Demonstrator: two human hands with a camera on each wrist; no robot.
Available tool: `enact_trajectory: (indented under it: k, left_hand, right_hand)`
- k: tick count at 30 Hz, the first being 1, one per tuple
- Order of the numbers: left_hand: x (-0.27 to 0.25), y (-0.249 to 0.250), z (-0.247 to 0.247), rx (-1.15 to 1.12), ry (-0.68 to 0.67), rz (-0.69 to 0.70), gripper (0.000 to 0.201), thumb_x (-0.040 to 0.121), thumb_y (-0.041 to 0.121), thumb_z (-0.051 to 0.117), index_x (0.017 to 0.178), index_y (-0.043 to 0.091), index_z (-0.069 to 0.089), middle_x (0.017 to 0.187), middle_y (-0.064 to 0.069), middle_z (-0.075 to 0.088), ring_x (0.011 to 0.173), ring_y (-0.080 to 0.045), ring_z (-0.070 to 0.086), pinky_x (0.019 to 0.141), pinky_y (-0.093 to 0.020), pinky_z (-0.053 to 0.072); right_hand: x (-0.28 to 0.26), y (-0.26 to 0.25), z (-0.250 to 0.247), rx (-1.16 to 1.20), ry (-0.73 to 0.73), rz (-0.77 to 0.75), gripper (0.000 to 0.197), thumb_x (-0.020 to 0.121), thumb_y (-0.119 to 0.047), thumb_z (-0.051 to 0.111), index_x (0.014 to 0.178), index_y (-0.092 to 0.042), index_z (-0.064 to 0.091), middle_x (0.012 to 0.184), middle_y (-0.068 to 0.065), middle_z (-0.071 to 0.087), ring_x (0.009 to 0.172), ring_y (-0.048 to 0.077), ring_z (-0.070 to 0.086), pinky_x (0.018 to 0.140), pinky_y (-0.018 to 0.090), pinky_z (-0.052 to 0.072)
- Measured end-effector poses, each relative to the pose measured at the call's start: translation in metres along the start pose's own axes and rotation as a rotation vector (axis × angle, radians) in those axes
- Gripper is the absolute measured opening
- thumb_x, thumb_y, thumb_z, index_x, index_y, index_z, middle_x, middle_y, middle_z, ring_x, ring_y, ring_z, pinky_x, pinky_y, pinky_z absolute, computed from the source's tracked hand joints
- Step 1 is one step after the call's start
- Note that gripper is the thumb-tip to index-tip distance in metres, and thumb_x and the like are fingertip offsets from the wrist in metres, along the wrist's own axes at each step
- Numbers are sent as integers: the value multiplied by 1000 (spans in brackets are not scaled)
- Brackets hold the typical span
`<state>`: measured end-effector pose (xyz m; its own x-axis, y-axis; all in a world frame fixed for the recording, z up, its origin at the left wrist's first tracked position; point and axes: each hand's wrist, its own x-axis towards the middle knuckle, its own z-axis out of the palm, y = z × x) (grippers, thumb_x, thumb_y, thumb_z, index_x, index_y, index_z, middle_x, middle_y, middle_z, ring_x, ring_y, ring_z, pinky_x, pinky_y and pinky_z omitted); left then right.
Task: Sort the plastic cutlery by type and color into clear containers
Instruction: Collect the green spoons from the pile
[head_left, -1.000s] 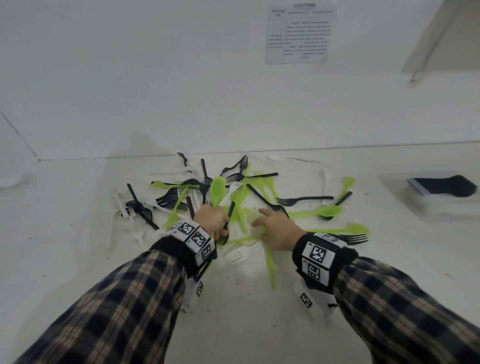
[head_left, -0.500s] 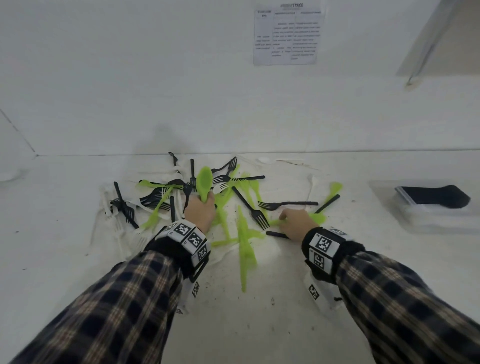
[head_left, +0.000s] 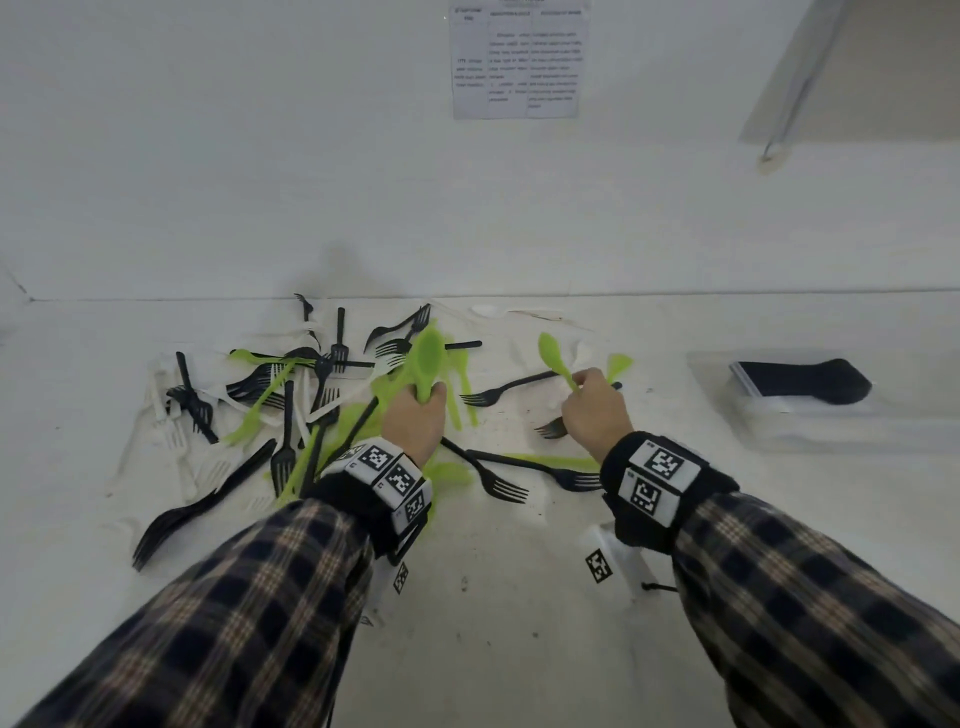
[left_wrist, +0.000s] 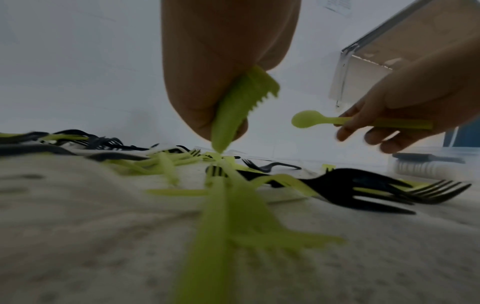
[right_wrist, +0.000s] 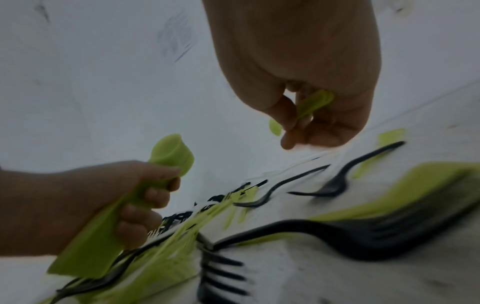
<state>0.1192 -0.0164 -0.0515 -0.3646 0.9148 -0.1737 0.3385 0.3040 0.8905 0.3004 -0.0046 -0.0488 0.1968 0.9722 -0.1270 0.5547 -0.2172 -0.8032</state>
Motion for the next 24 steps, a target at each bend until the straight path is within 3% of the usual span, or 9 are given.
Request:
enact_trajectory:
  k: [3, 5, 7, 10, 11, 12, 14, 18, 24]
  left_hand:
    - [-5, 1, 11, -9, 7, 5, 35, 95, 36, 45, 102, 4, 58, 98, -26, 60, 104, -41, 58, 89, -47, 49]
    - [-7, 1, 15, -9, 20, 3, 36, 95, 36, 45, 104, 4, 58, 106, -25, 60, 104, -40, 58, 90, -47, 50]
    - [-10, 1, 17, -20, 33, -7, 35, 95, 36, 45, 100, 4, 58, 92, -20, 61, 103, -39, 58, 89, -47, 50]
    - [-14, 1, 18, -31, 50, -40, 28, 95, 37, 45, 89, 11, 52, 71, -2, 47, 96, -36, 58, 89, -46, 50]
    - [-16, 1, 18, -34, 57, -50, 27, 95, 37, 44, 86, 12, 51, 69, 0, 45, 90, -34, 56, 88, -46, 49]
    - [-17, 1, 18, -40, 69, -55, 27, 95, 37, 44, 81, 14, 49, 68, 0, 43, 84, -31, 52, 87, -45, 49]
    - [-18, -1, 16, -52, 96, -56, 28, 95, 37, 44, 75, 17, 47, 68, 0, 43, 79, -26, 48, 85, -44, 49]
    - [-20, -5, 11, -29, 117, -52, 26, 96, 37, 44, 91, 12, 51, 72, 1, 46, 84, -27, 50, 89, -45, 50]
    - [-22, -6, 6, -21, 134, -56, 26, 97, 35, 43, 92, 11, 51, 72, 0, 46, 84, -27, 50, 89, -45, 49]
  right_hand:
    - [-5, 15, -9, -154, -83, -27, 28, 98, -23, 36, 118, -6, 46, 111, 15, 55, 89, 25, 49, 74, 28, 37]
    - [-6, 24, -8, -339, -178, -87, 29, 99, -23, 34, 117, -4, 47, 116, 19, 56, 97, 30, 52, 76, 29, 36]
    - [-7, 30, -3, -491, -262, -152, 24, 98, -18, 37, 109, -3, 52, 116, 19, 55, 96, 28, 51, 75, 26, 34]
    - [-14, 30, 4, -595, -320, -254, 27, 96, -16, 37, 73, -10, 48, 98, 18, 50, 91, 22, 44, 74, 25, 30]
    - [-15, 29, 5, -592, -328, -285, 28, 97, -16, 37, 76, -11, 54, 99, 17, 52, 95, 23, 46, 76, 26, 33]
    - [-15, 29, 6, -579, -322, -317, 27, 97, -15, 38, 89, -8, 62, 105, 17, 56, 102, 26, 50, 83, 28, 37]
    - [-13, 27, 4, -533, -279, -328, 27, 96, -13, 45, 114, -6, 63, 118, 14, 60, 112, 26, 53, 94, 29, 41]
    - [-10, 25, -1, -516, -261, -273, 25, 91, -13, 55, 113, -5, 63, 117, 14, 61, 109, 25, 55, 86, 24, 41]
    - [-10, 23, -9, -572, -284, -251, 28, 93, -15, 53, 117, -4, 61, 121, 13, 59, 115, 24, 53, 90, 24, 40]
